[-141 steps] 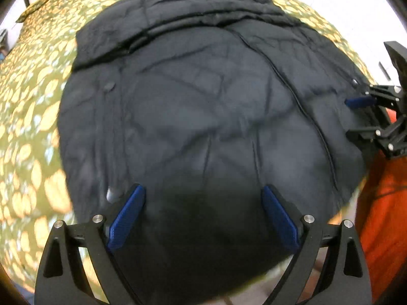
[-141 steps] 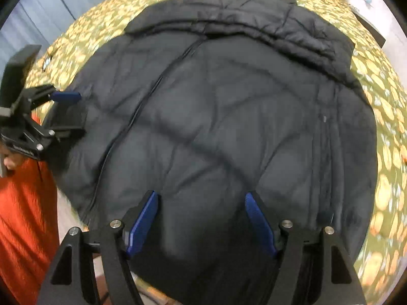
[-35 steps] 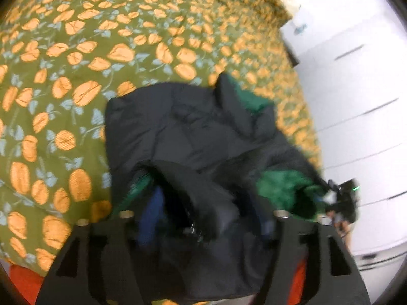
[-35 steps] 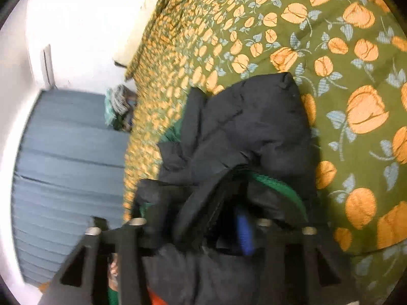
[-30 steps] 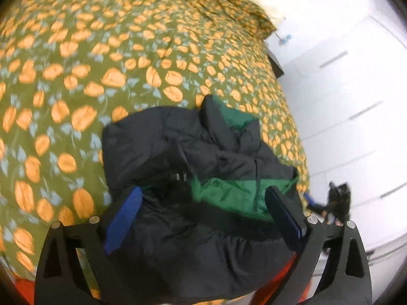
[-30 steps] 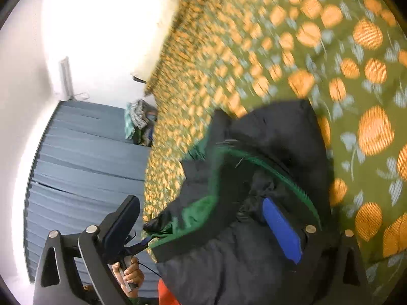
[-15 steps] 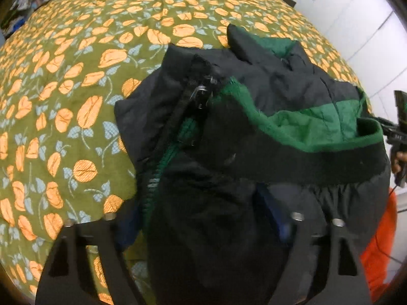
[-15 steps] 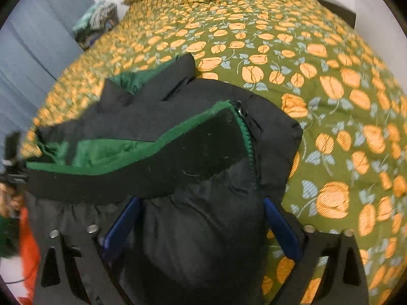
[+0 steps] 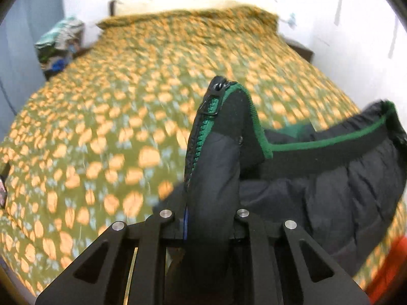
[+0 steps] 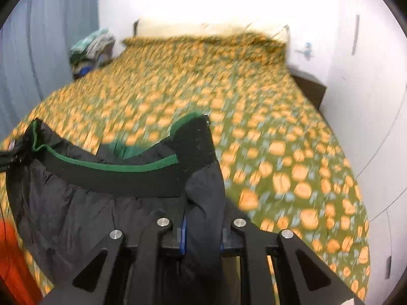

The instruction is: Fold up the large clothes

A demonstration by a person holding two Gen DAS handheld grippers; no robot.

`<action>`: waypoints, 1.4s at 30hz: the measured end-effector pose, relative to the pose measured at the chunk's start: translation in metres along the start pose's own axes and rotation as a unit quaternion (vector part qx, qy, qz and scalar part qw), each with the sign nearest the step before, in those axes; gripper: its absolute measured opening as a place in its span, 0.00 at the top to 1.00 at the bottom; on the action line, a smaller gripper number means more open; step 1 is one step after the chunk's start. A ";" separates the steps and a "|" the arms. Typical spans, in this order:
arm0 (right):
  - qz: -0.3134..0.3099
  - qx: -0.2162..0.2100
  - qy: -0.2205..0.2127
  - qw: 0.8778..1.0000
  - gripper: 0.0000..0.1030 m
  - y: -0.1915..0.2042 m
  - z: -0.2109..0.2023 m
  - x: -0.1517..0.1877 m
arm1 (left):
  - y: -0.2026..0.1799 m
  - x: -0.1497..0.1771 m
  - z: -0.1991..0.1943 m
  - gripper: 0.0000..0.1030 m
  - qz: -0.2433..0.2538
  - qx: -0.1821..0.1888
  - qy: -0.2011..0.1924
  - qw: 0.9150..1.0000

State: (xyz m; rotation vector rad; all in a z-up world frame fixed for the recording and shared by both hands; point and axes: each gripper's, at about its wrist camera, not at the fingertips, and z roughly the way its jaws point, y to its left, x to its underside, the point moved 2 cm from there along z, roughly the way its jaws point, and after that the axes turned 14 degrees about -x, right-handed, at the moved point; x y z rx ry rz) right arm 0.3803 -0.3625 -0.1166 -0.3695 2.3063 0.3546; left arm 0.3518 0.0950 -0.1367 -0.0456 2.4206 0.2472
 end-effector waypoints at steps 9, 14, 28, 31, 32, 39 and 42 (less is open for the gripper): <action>0.078 0.048 0.028 0.995 0.84 -0.046 0.107 0.017 | -0.023 0.015 0.120 0.78 -0.036 -0.077 0.050 0.995; 0.126 0.030 0.058 0.990 0.83 -0.074 0.155 0.056 | -0.031 0.034 0.141 0.68 -0.028 -0.079 0.046 0.995; 0.159 -0.001 0.029 0.987 0.78 -0.085 0.185 0.079 | -0.025 0.044 0.166 0.62 -0.077 -0.020 0.039 0.996; 0.156 0.001 0.027 0.987 0.78 -0.084 0.187 0.080 | -0.024 0.045 0.168 0.62 -0.082 -0.015 0.038 0.996; 0.156 0.001 0.026 0.987 0.78 -0.084 0.187 0.080 | -0.023 0.045 0.169 0.62 -0.083 -0.013 0.037 0.996; 0.158 -0.001 0.016 0.987 0.78 -0.086 0.189 0.082 | -0.022 0.045 0.170 0.62 -0.085 -0.013 0.038 0.996; 0.157 0.001 0.017 0.987 0.78 -0.086 0.188 0.082 | -0.024 0.043 0.167 0.59 -0.078 -0.028 0.043 0.996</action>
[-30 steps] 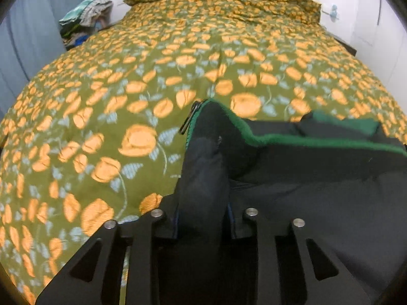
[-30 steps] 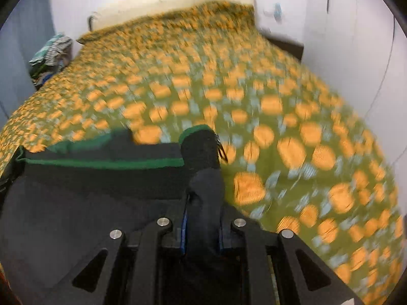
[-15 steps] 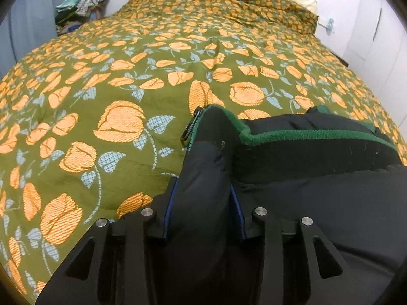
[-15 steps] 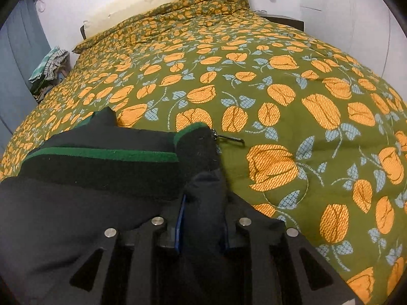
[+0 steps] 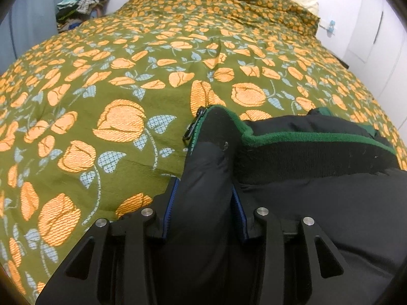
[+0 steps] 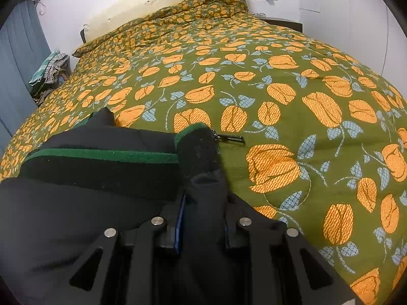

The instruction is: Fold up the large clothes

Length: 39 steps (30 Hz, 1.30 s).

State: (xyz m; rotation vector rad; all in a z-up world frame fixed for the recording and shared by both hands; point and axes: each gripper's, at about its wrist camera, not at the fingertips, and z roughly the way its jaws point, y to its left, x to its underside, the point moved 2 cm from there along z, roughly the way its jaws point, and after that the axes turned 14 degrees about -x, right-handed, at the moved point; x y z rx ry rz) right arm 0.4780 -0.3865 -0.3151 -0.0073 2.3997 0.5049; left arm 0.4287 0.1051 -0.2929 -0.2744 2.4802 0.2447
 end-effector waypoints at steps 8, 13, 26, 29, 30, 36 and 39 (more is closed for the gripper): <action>-0.006 0.017 0.027 0.999 0.57 0.008 -0.026 -0.016 | 0.004 -0.015 -0.056 0.43 0.049 -0.038 0.027 0.998; 0.000 -0.024 -0.024 0.999 0.38 0.017 -0.099 -0.016 | -0.012 -0.006 -0.139 0.23 0.050 0.072 -0.015 0.996; 0.018 -0.179 -0.044 0.983 0.38 0.055 -0.209 0.078 | -0.146 0.010 -0.076 0.17 0.132 0.112 0.029 0.984; 0.042 -0.189 -0.039 0.980 0.37 0.051 -0.213 0.098 | -0.145 0.016 -0.066 0.17 0.130 0.110 0.029 0.985; 0.050 -0.191 -0.035 0.980 0.37 0.050 -0.212 0.104 | -0.146 0.017 -0.065 0.17 0.131 0.108 0.028 0.985; 0.069 -0.190 -0.014 0.979 0.37 0.049 -0.206 0.126 | -0.139 0.017 -0.100 0.21 0.151 0.109 0.038 0.982; 0.051 -0.199 -0.024 0.978 0.37 0.057 -0.215 0.130 | -0.127 0.031 -0.128 0.20 0.152 0.142 0.035 0.978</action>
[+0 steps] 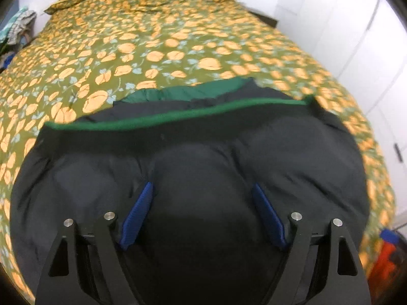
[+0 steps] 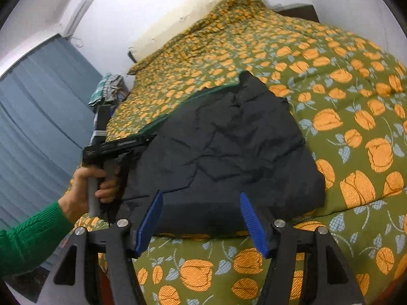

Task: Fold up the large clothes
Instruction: 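Release the jacket with both tools and press the folded bundle flat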

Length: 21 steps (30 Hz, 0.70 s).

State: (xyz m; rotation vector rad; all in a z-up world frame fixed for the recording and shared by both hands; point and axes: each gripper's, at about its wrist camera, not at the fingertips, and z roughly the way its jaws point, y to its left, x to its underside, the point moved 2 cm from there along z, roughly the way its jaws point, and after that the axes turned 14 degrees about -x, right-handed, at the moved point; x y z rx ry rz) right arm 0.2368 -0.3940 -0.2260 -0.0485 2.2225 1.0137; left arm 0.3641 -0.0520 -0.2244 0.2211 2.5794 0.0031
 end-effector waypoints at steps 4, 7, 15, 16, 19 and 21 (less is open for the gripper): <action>-0.027 -0.012 -0.003 1.000 0.37 0.013 0.001 0.003 | -0.005 0.026 0.009 0.19 0.023 -0.012 0.010 1.000; -0.034 -0.017 0.003 0.999 0.37 0.019 0.005 0.005 | -0.007 0.031 0.023 0.18 0.025 -0.016 0.008 1.000; -0.031 -0.016 0.001 0.999 0.37 0.017 0.003 0.014 | -0.014 0.033 0.007 0.23 0.037 -0.032 0.008 0.999; -0.030 -0.015 -0.002 0.999 0.37 0.017 0.001 0.013 | -0.016 0.037 -0.006 0.23 0.042 -0.024 0.007 0.999; -0.043 -0.016 -0.015 0.999 0.37 0.019 -0.007 0.012 | -0.024 0.060 -0.037 0.22 0.066 -0.012 -0.011 0.998; -0.051 -0.018 -0.022 0.998 0.37 0.019 -0.010 0.011 | -0.028 0.076 -0.038 0.21 0.072 -0.009 -0.002 0.997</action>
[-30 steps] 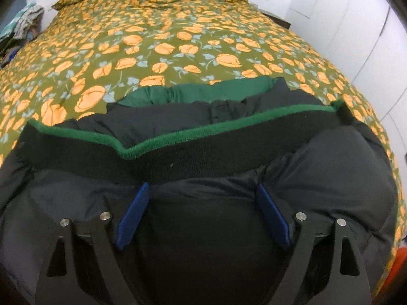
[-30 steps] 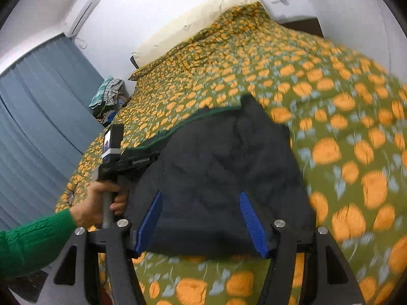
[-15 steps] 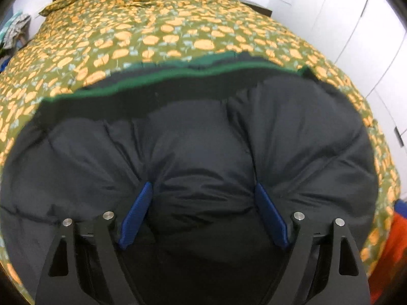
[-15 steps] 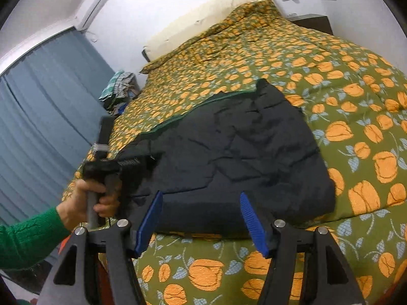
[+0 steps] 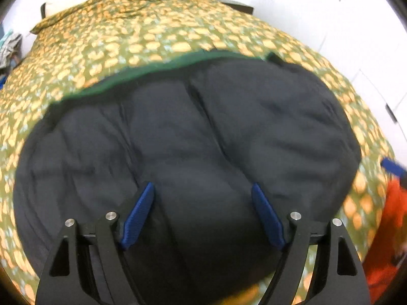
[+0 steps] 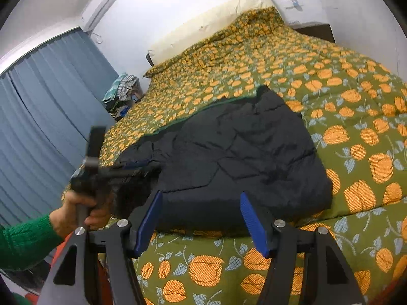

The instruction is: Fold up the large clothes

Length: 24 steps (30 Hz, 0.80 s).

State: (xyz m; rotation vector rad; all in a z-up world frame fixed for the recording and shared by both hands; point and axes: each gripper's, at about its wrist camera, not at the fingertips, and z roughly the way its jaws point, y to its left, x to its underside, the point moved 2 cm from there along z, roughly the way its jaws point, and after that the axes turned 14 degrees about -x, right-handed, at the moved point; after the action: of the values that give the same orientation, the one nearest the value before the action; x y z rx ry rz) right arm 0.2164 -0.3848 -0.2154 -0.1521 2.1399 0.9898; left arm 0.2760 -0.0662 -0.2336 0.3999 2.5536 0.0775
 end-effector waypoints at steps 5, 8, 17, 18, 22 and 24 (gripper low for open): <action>0.015 -0.007 0.004 1.000 0.37 -0.006 0.007 0.000 | -0.010 0.016 0.023 0.20 0.012 -0.021 0.003 1.000; 0.006 -0.007 0.013 1.000 0.37 -0.003 0.011 0.003 | -0.013 0.013 0.028 0.19 0.013 -0.026 0.001 1.000; 0.007 0.002 0.000 1.000 0.37 -0.010 0.003 0.005 | -0.021 0.043 -0.012 0.21 0.035 -0.043 -0.015 0.998; 0.008 0.002 -0.001 1.000 0.37 -0.011 0.004 0.005 | -0.026 0.048 -0.006 0.21 0.047 -0.059 -0.015 0.997; 0.018 0.006 0.010 1.000 0.37 -0.017 0.013 0.007 | -0.032 0.046 0.007 0.19 0.048 -0.079 -0.014 0.996; 0.030 0.013 0.011 0.999 0.37 -0.022 0.013 0.007 | -0.030 0.045 0.002 0.19 0.045 -0.075 -0.008 0.996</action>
State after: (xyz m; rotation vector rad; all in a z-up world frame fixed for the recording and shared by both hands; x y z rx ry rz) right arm 0.2279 -0.3898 -0.2390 -0.0882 2.1879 0.9993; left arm 0.2324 -0.0817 -0.2621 0.4538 2.4929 0.2955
